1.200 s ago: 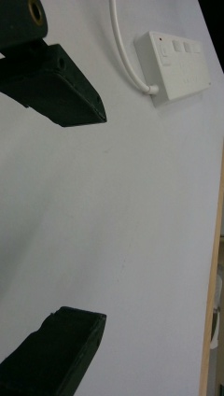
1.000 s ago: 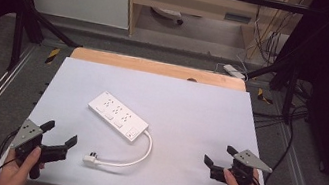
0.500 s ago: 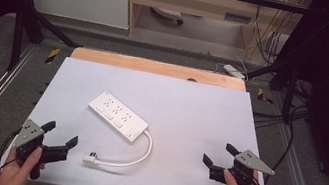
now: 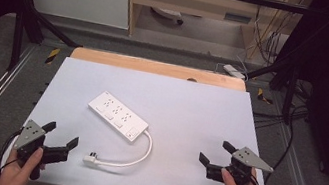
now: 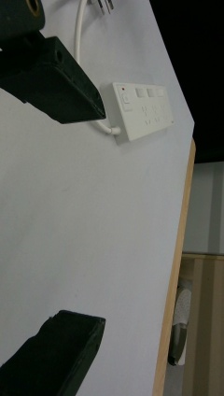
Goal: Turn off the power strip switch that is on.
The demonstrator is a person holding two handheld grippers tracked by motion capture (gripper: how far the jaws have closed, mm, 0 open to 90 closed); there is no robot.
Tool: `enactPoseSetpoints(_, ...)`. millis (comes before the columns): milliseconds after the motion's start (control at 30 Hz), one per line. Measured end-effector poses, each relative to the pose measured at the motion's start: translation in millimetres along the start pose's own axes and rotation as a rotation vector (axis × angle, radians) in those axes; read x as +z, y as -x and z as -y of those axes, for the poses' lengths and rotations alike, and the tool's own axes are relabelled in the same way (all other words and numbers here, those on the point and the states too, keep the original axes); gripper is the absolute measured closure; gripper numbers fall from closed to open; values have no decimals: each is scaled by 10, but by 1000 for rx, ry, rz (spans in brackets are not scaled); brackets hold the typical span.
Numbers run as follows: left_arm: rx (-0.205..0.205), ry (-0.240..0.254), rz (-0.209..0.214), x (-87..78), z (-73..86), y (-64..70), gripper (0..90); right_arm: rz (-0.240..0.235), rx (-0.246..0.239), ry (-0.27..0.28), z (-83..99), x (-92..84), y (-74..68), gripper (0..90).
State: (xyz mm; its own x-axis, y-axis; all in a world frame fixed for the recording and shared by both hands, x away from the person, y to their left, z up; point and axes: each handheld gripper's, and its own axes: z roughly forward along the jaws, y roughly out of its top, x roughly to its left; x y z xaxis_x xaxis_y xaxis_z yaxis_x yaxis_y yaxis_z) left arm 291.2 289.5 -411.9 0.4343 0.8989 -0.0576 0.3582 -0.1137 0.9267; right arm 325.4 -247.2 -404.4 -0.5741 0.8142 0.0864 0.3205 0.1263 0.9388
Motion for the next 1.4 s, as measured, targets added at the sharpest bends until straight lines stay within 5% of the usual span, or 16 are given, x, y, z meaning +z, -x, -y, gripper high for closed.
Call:
enactPoseSetpoints(367, 0, -12, -1, 9, 11, 7, 51, -22, 28, -36, -222, 183, -104, 21)
enactPoseSetpoints(1400, 4, -56, -7, 53, 40, -1, 51, -115, -31, -70, -729, 722, -386, 46)
